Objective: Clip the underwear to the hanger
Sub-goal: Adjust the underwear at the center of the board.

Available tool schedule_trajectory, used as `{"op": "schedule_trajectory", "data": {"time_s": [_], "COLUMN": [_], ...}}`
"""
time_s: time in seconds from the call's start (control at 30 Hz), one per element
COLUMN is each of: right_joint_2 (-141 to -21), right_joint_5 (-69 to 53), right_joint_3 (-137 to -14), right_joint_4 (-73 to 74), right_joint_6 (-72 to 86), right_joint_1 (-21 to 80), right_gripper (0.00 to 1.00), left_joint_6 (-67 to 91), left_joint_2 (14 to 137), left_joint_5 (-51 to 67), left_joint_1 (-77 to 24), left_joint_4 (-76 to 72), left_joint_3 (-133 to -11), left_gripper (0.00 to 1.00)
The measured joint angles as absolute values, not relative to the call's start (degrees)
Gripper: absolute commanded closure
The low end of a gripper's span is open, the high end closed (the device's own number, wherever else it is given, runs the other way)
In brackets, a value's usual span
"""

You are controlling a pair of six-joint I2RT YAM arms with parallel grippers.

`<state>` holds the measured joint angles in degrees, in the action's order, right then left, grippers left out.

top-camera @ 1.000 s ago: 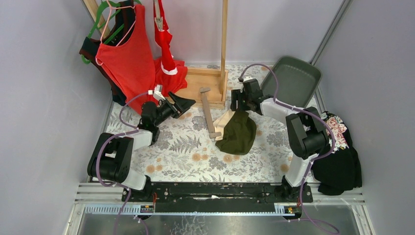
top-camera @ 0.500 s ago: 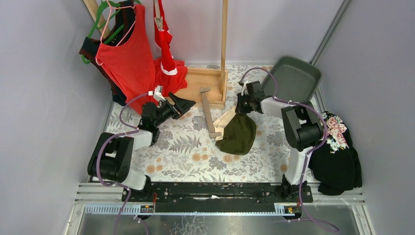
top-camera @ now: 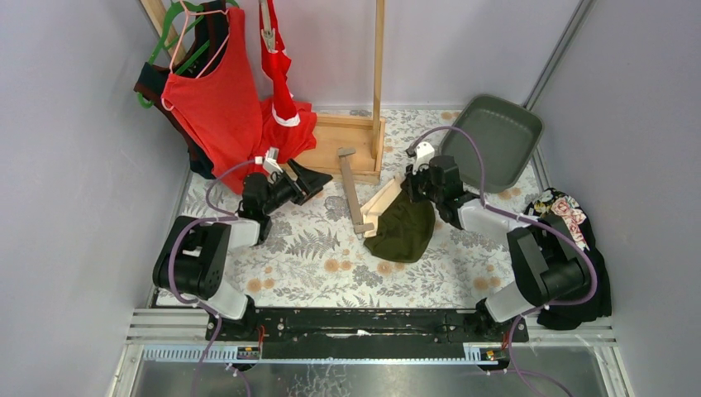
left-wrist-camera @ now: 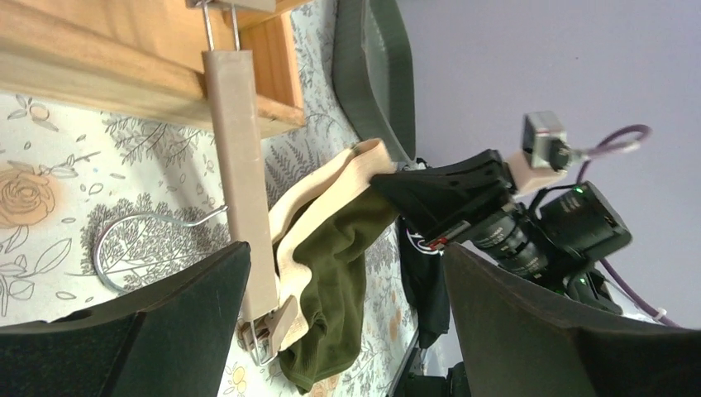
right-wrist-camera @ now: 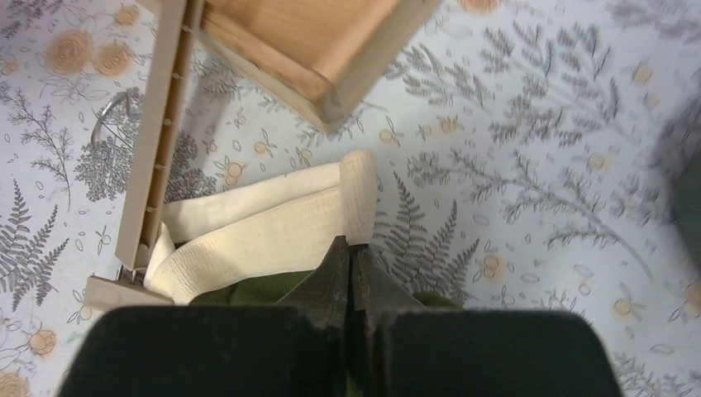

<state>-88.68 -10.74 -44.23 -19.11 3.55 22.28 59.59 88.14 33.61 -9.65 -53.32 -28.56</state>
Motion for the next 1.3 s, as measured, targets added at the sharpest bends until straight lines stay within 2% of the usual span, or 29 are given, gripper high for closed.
{"op": "schedule_trajectory", "data": {"time_s": [0.23, 0.57, 0.87, 0.93, 0.97, 1.03, 1.13, 1.17, 1.3], "right_joint_2": [-87.4, -87.6, -87.9, -88.3, -88.5, -89.5, -92.1, -93.3, -95.7], "right_joint_5": [-8.0, -7.9, -8.0, -7.9, -7.7, -7.2, -6.6, -6.5, -6.2], "right_joint_3": [-42.8, -50.8, -53.0, -53.6, -53.9, -55.0, -58.3, -59.5, -62.4], "right_joint_4": [-26.4, -27.8, -26.6, -26.2, -25.8, -24.6, -21.7, -20.9, -18.4], "right_joint_6": [-1.2, -4.8, -7.4, -7.4, -7.4, -7.3, -7.1, -6.9, -6.0], "right_joint_1": [24.1, 25.3, 26.2, 26.2, 26.2, 26.2, 26.2, 26.2, 26.2], "right_gripper": [1.00, 1.00, 0.98, 0.93, 0.84, 0.74, 0.48, 0.43, 0.41], "left_joint_6": [60.1, 58.2, 57.3, 57.2, 57.1, 56.9, 56.8, 56.7, 56.7], "left_joint_2": [91.1, 91.2, 93.1, 93.3, 93.3, 93.3, 93.3, 93.3, 93.3], "left_joint_5": [35.6, 35.6, 35.5, 35.5, 35.5, 35.3, 35.0, 34.9, 34.7], "left_joint_1": [-10.2, -12.4, -14.7, -14.9, -14.9, -15.0, -15.0, -15.0, -15.0], "left_joint_4": [-53.1, -51.0, -49.5, -49.2, -49.2, -49.1, -49.0, -49.0, -49.0], "left_joint_3": [-28.6, -29.0, -30.2, -30.2, -30.2, -30.2, -30.2, -30.2, -30.2], "left_gripper": [0.16, 0.16, 0.16, 0.16, 0.16, 0.16, 0.16, 0.16, 0.16]}}
